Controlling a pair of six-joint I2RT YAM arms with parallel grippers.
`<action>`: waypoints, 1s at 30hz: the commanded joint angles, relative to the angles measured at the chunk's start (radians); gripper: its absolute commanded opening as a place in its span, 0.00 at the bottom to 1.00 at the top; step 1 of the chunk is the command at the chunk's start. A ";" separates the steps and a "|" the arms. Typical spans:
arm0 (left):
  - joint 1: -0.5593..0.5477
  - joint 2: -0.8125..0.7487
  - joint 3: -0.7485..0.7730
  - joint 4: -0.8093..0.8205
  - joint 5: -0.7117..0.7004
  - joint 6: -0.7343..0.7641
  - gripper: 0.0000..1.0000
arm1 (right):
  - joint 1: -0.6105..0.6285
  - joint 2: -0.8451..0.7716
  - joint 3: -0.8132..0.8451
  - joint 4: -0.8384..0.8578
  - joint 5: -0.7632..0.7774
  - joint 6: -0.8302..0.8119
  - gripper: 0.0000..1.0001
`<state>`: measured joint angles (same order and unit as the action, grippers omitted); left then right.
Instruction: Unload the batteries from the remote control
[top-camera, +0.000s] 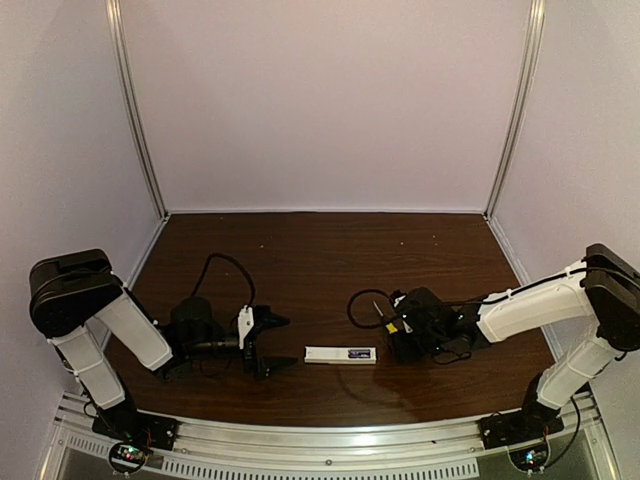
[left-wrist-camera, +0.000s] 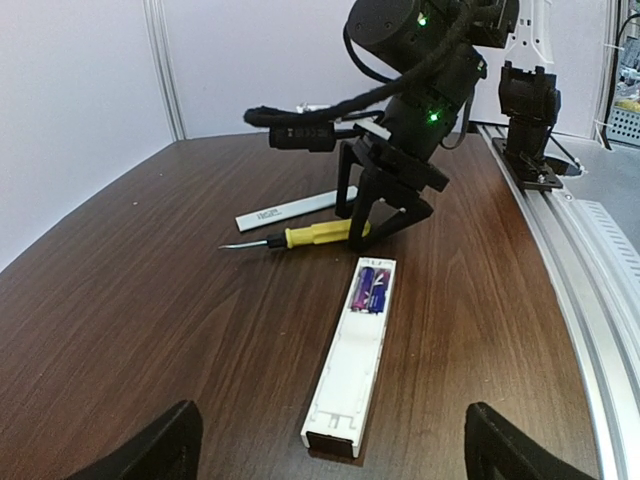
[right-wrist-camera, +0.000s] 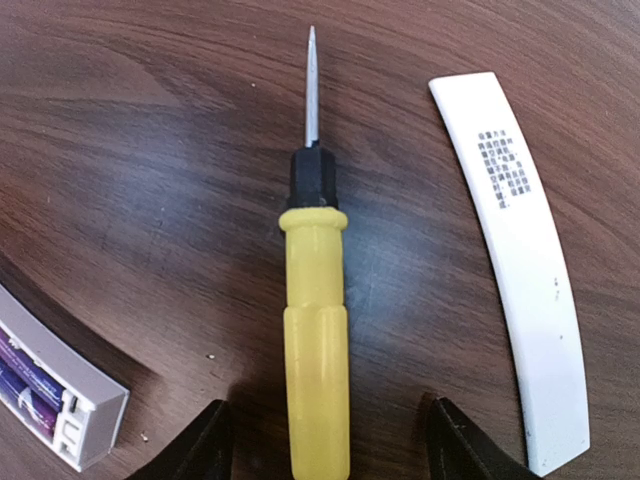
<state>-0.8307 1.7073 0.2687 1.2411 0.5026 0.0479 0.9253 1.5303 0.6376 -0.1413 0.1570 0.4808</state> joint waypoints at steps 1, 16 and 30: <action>0.007 0.004 0.003 0.041 0.017 0.010 0.93 | 0.006 0.031 0.032 0.011 0.012 -0.019 0.64; 0.008 0.003 0.006 0.036 0.026 0.015 0.91 | 0.002 0.035 0.024 0.023 -0.004 -0.028 0.21; 0.007 -0.001 0.001 0.038 0.023 0.017 0.91 | 0.000 -0.087 0.057 -0.022 -0.056 -0.066 0.00</action>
<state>-0.8307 1.7073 0.2687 1.2407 0.5159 0.0547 0.9253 1.5211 0.6724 -0.1497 0.1333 0.4358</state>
